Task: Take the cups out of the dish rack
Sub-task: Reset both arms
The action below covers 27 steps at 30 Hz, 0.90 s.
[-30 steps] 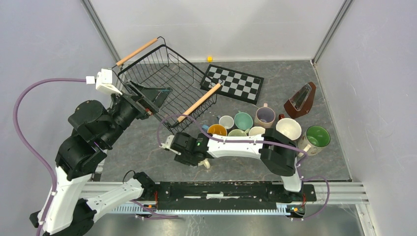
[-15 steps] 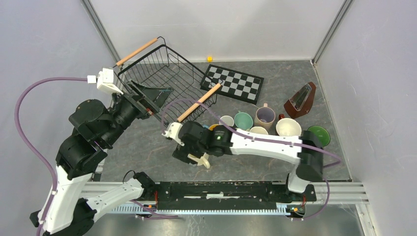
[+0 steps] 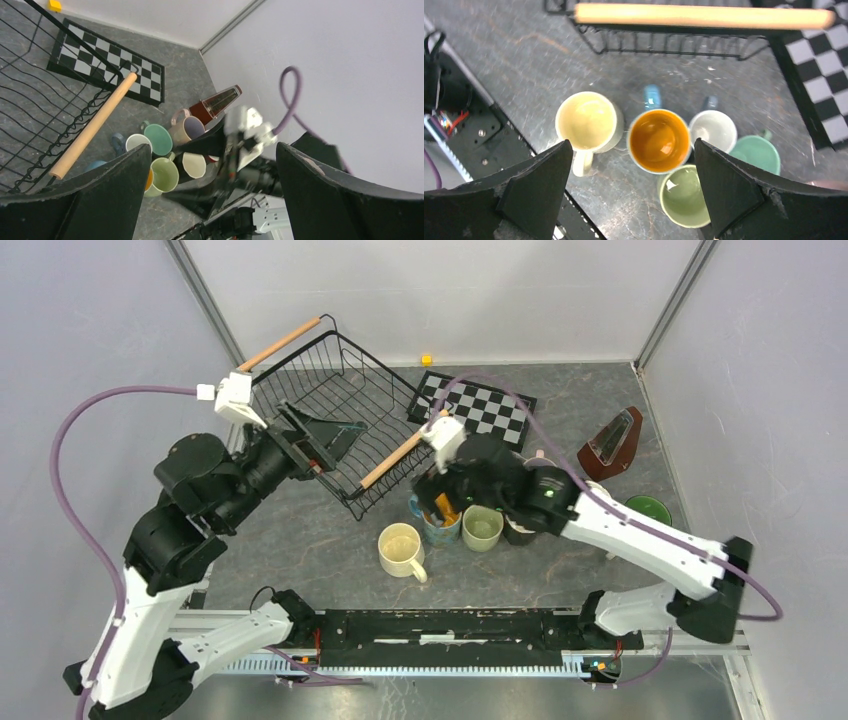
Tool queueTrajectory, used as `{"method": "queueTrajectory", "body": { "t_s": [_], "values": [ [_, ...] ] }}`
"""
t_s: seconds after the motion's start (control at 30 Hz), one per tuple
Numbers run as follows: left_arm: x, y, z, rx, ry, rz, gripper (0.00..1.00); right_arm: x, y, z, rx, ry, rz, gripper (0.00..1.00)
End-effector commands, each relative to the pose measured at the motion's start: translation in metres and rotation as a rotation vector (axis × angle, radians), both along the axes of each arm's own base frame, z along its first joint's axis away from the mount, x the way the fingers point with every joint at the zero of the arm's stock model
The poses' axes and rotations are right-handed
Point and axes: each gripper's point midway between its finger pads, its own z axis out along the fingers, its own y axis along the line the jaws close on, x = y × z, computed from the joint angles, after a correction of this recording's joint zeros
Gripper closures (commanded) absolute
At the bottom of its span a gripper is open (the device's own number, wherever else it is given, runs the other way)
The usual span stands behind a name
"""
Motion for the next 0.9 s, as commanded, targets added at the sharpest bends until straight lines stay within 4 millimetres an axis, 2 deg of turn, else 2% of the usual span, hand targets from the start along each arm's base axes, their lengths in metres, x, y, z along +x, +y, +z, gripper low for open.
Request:
{"method": "queueTrajectory", "body": {
  "t_s": [0.0,0.17,0.33,0.47,0.67,0.87],
  "values": [
    [0.013,-0.026,-0.017,0.081,0.003,-0.080,0.00,0.023,-0.039,0.041,0.203,-0.043,-0.169,0.02],
    [0.028,-0.043,-0.056,0.165,0.079,-0.101,0.00,0.032,-0.079,0.056,0.283,-0.110,-0.317,0.02],
    [0.042,-0.050,-0.103,0.258,0.169,-0.096,0.00,0.026,-0.104,0.069,0.363,-0.161,-0.376,0.02],
    [0.048,-0.050,-0.129,0.335,0.203,-0.086,0.00,0.022,-0.120,0.080,0.424,-0.195,-0.414,0.02],
    [0.051,-0.045,-0.159,0.439,0.251,-0.074,0.00,0.017,-0.124,0.092,0.487,-0.214,-0.404,0.02],
    [0.050,-0.039,-0.163,0.458,0.242,-0.060,0.00,0.018,-0.122,0.090,0.483,-0.210,-0.404,0.02]
  ]
}}
